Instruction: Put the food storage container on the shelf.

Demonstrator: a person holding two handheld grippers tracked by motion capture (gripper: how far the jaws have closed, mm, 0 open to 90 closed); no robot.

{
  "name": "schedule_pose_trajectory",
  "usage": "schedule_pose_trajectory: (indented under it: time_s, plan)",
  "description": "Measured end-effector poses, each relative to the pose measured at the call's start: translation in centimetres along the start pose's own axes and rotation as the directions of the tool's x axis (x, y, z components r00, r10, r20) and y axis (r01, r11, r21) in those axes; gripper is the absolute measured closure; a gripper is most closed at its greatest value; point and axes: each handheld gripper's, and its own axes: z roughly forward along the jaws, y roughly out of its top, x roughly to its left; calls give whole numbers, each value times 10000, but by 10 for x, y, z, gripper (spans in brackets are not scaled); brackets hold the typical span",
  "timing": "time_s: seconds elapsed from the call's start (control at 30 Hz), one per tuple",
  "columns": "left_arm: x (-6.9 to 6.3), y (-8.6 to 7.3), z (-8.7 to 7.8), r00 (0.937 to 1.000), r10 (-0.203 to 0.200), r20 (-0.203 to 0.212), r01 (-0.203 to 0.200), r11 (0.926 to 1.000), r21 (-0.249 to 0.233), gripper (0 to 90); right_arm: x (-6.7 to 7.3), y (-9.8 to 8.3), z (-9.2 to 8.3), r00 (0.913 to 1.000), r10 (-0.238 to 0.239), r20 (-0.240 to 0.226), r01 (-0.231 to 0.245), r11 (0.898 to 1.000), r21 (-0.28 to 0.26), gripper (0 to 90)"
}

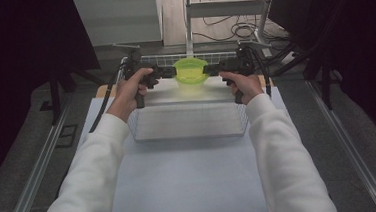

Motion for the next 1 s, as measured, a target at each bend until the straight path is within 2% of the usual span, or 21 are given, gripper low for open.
schedule_pose_trajectory:
  time_s: [0.1, 0.13, 0.17, 0.2, 0.23, 0.33, 0.47, 0.5, 0.53, 0.57, 0.6, 0.63, 0.67, 0.7, 0.77, 0.87, 0.9, 0.93, 1.0]
  plan:
    - [-1, -1, 0, 9998, 139, -160, -140, 9999, -50, 714, 1, -1, 0, 10000, -25, 35, 25, 10000, -58, 692]
    - [-1, -1, -1, 9995, 217, -212, -218, 9997, -74, 668, 2, -1, 0, 9999, -87, 82, 87, 9999, -50, 658]
    - [-2, -1, -2, 9984, 429, -368, -437, 9989, -196, 555, 4, -2, -1, 9991, -299, 289, 304, 9994, -164, 593]
    - [-3, -1, -3, 9967, 599, -539, -618, 9975, -342, 555, 4, -2, -1, 9991, -299, 289, 304, 9994, -164, 593]
    - [-4, 0, -5, 9944, 792, -695, -824, 9956, -437, 500, 5, -2, -2, 9987, -369, 356, 378, 9990, -256, 565]
    - [-7, -2, -8, 9899, 1157, -819, -1206, 9910, -582, 363, 7, -3, -7, 9955, -680, 657, 711, 9964, -462, 479]
    - [-13, -8, -13, 9792, 1740, -1048, -1807, 9818, -579, 309, 16, -7, -15, 9849, -1226, 1224, 1318, 9888, -703, 404]
    - [-16, -13, -17, 9732, 1974, -1180, -2059, 9765, -642, 303, 20, -10, -19, 9789, -1497, 1391, 1616, 9837, -786, 386]
    - [-16, -13, -17, 9732, 1974, -1180, -2059, 9765, -642, 299, 20, -10, -19, 9789, -1497, 1391, 1616, 9837, -786, 386]
    - [-17, -15, -19, 9692, 2100, -1284, -2195, 9735, -645, 299, 21, -11, -22, 9758, -1641, 1443, 1770, 9808, -815, 378]
    - [-19, -18, -21, 9656, 2185, -1410, -2301, 9705, -721, 295, 22, -12, -24, 9714, -1841, 1502, 1982, 9765, -847, 370]
    - [-20, -20, -23, 9642, 2227, -1437, -2351, 9691, -753, 289, 24, -16, -29, 9635, -2247, 1455, 2400, 9659, -977, 361]
    - [-22, -23, -25, 9618, 2297, -1490, -2428, 9671, -761, 289, 24, -16, -29, 9635, -2247, 1455, 2400, 9659, -977, 361]
    - [-23, -26, -27, 9569, 2424, -1600, -2569, 9633, -771, 284, 25, -18, -32, 9594, -2462, 1378, 2611, 9598, -1031, 352]
    - [-27, -33, -31, 9473, 2652, -1795, -2817, 9567, -731, 275, 27, -23, -37, 9430, -3021, 1395, 3178, 9419, -1087, 340]
    - [-35, -48, -38, 9261, 3071, -2190, -3276, 9427, -637, 268, 31, -37, -44, 9103, -3851, 1521, 3997, 9131, -808, 324]
    - [-37, -53, -40, 9206, 3186, -2258, -3408, 9378, -660, 264, 32, -48, -49, 8849, -4348, 1669, 4499, 8907, -650, 312]
    - [-39, -58, -43, 9185, 3243, -2263, -3474, 9351, -704, 264, 32, -48, -49, 8849, -4348, 1669, 4499, 8907, -650, 312]
    - [-43, -72, -49, 9123, 3418, -2255, -3669, 9268, -797, 261, 31, -61, -53, 8678, -4680, 1670, 4819, 8746, -529, 292]
